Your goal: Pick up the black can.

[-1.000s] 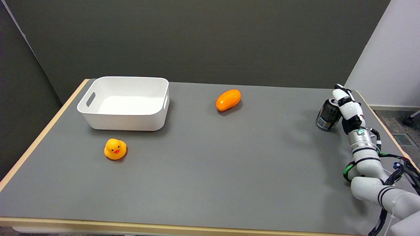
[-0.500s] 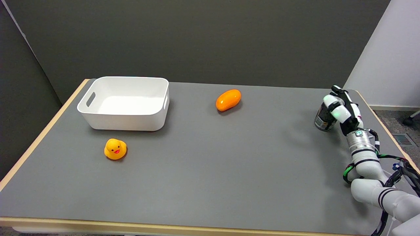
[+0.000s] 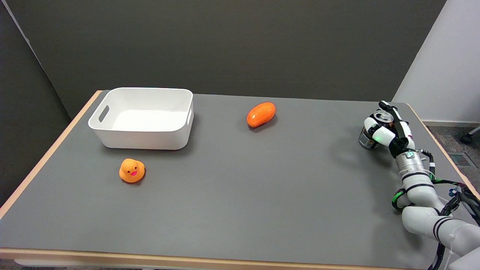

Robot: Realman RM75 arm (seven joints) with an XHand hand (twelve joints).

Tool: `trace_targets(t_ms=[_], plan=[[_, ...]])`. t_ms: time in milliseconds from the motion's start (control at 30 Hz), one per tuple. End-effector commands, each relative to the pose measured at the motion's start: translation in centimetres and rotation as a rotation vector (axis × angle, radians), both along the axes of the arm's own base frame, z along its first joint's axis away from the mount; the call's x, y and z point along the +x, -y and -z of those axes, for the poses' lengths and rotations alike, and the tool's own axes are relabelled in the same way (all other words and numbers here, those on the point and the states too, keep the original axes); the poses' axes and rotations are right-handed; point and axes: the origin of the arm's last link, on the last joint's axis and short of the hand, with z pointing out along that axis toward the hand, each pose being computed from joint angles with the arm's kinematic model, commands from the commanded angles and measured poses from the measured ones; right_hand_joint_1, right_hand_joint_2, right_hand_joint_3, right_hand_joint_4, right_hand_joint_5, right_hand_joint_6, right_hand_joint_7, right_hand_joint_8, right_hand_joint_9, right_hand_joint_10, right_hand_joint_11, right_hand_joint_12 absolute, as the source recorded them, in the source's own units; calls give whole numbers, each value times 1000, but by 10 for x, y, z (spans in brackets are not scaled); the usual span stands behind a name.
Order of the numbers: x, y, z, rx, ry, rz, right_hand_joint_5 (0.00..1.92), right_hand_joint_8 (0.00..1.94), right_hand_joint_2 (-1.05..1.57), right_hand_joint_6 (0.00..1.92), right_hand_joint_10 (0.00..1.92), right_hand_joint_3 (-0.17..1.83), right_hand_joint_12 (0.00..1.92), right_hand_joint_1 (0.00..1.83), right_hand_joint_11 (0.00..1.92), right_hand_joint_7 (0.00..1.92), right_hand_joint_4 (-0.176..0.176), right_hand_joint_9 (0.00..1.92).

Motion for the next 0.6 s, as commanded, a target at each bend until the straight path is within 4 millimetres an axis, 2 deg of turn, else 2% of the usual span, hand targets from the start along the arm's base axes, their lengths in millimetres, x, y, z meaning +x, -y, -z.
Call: trace_targets(t_ms=[33, 100, 233, 267, 333, 367, 400, 467, 500, 533, 600], plan=[[-7, -2, -3, -19, 29, 40, 238, 360, 778, 467, 633, 1060, 1059, 1068, 2, 338, 56, 202], [-7, -1, -3, -20, 30, 37, 348, 609, 876, 849, 790, 985, 1203, 1078, 122, 529, 84, 350], [-6, 1, -2, -24, 38, 28, 447, 909, 958, 1199, 1027, 908, 1462, 1083, 363, 667, 112, 521], [-6, 1, -2, -25, 39, 26, 475, 1015, 1012, 1312, 1079, 792, 1517, 1086, 425, 702, 87, 554], [-6, 2, -1, -29, 44, 19, 515, 1265, 1172, 1617, 1111, 290, 1564, 1136, 486, 789, -64, 603], [-5, 2, -1, -31, 45, 13, 538, 1318, 1186, 1652, 1164, 212, 1625, 1151, 527, 819, -90, 661], [-4, 2, -1, -33, 45, 4, 561, 1324, 1157, 1612, 1236, 245, 1705, 1159, 573, 839, -83, 737], [-2, 4, -1, -34, 43, -10, 574, 1398, 1142, 1553, 1494, 240, 1783, 1299, 570, 801, -124, 710], [1, 5, -1, -34, 39, -25, 531, 1555, 1138, 1633, 1680, 355, 1841, 1232, 460, 739, -98, 710], [4, 5, -1, -33, 34, -38, 458, 1777, 1136, 1778, 1884, 538, 1909, 1077, 290, 655, -43, 721], [11, 7, -1, -33, 20, -73, 400, 1902, 1049, 1750, 1921, 741, 1921, 1217, 170, 578, 44, 703]])
